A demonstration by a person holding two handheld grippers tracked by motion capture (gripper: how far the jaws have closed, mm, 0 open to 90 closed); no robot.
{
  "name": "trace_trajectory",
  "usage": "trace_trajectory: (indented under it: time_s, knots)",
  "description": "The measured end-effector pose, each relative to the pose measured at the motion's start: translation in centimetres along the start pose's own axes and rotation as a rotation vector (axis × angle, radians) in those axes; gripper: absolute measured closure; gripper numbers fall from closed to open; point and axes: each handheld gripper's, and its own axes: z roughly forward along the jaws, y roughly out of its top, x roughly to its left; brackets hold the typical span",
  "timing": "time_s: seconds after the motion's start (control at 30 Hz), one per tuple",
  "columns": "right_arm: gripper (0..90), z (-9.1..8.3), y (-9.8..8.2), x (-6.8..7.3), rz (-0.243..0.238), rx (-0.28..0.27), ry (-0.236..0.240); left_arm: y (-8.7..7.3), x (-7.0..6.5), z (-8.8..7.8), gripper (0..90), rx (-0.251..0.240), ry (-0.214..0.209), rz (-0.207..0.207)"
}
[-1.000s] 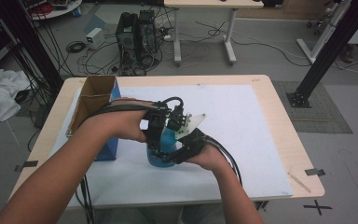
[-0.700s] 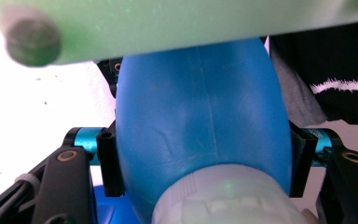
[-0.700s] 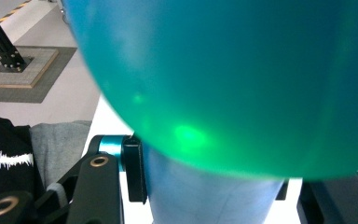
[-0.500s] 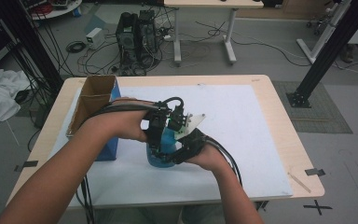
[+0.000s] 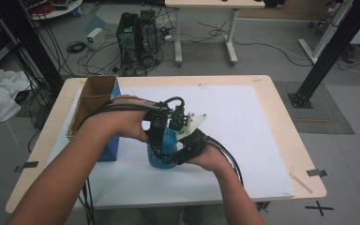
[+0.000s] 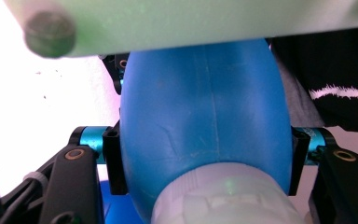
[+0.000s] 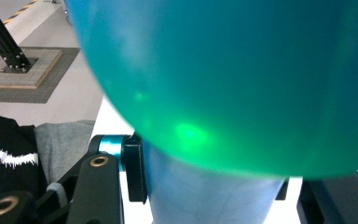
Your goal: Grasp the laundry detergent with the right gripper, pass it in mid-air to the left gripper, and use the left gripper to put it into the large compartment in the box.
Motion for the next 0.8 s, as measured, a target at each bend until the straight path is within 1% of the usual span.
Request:
trace_trajectory:
  time_s: [0.1, 0.13, 0.2, 0.23, 0.27, 0.3, 0.33, 0.4, 0.43, 0.47, 0.5, 0.53, 0.57, 0.6, 0.63, 0.67, 0.73, 0.77, 0.8]
  knots:
    - [45.1, -0.1, 0.0, 0.0, 0.000, -0.001, 0.008, 0.1, 0.0, -0.2, 37.9, 0.007, 0.003, -0.002]
    - [44.1, -0.2, 0.0, 0.1, -0.003, -0.008, 0.006, 0.1, -0.1, -0.3, 37.9, 0.003, 0.013, 0.004]
    - [43.4, -0.3, 0.0, 0.1, 0.003, -0.012, 0.006, 0.0, -0.1, -0.5, 38.0, -0.003, 0.021, 0.003]
    - [42.9, -0.5, 0.1, 0.1, -0.001, -0.008, 0.006, 0.0, -0.1, -0.6, 37.9, -0.009, 0.016, 0.004]
    - [42.5, -0.6, 0.1, 0.1, -0.001, -0.015, 0.007, -0.1, 0.0, -0.7, 37.9, -0.015, 0.017, 0.001]
    - [42.3, -0.9, 0.1, 0.2, 0.020, -0.019, 0.020, -0.1, 0.1, -0.7, 38.0, -0.013, 0.008, -0.001]
    - [42.0, -1.0, 0.2, 0.0, 0.012, -0.023, 0.016, -0.1, 0.0, -0.7, 38.0, -0.015, 0.011, 0.000]
    - [39.8, -1.2, 0.2, -0.2, -0.015, -0.038, -0.006, -0.1, 0.1, -0.8, 37.9, -0.012, 0.013, 0.001]
    - [39.1, -1.1, 0.3, -0.6, -0.069, -0.064, -0.033, -0.1, 0.1, -0.8, 37.9, -0.013, 0.015, 0.001]
    - [37.9, -1.0, 0.2, -0.6, -0.081, -0.080, -0.036, 0.0, 0.1, -0.8, 37.9, -0.008, 0.014, -0.005]
    - [34.4, -0.9, 0.2, -0.6, -0.088, -0.075, -0.060, -0.1, 0.1, -0.8, 37.9, -0.008, 0.013, -0.006]
    - [32.5, -0.9, 0.2, -0.7, -0.101, -0.069, -0.061, -0.1, 0.1, -0.8, 37.9, -0.004, 0.015, -0.009]
    - [32.6, -0.8, 0.2, -0.8, -0.111, -0.071, -0.065, -0.1, 0.1, -0.8, 37.9, 0.000, 0.011, -0.010]
    - [32.6, -0.8, 0.2, -0.8, -0.111, -0.071, -0.065, -0.1, 0.1, -0.8, 37.9, 0.000, 0.011, -0.010]
    - [31.5, -0.8, 0.3, -0.7, -0.111, -0.089, -0.064, -0.2, 0.2, -1.0, 37.9, 0.006, 0.011, -0.008]
    - [30.5, -0.8, 0.3, -0.8, -0.117, -0.090, -0.055, -0.3, 0.2, -1.0, 37.9, 0.004, 0.006, -0.012]
    - [27.8, -0.7, 0.4, -1.0, -0.151, -0.117, -0.050, -0.4, 0.3, -1.1, 37.9, 0.006, 0.000, -0.017]
    - [27.8, -0.7, 0.4, -1.0, -0.151, -0.117, -0.050, -0.4, 0.3, -1.1, 37.9, 0.006, 0.000, -0.017]
    - [24.2, -0.7, 0.5, -1.4, -0.199, -0.140, -0.086, -0.6, 0.3, -1.4, 37.9, 0.001, 0.002, -0.026]
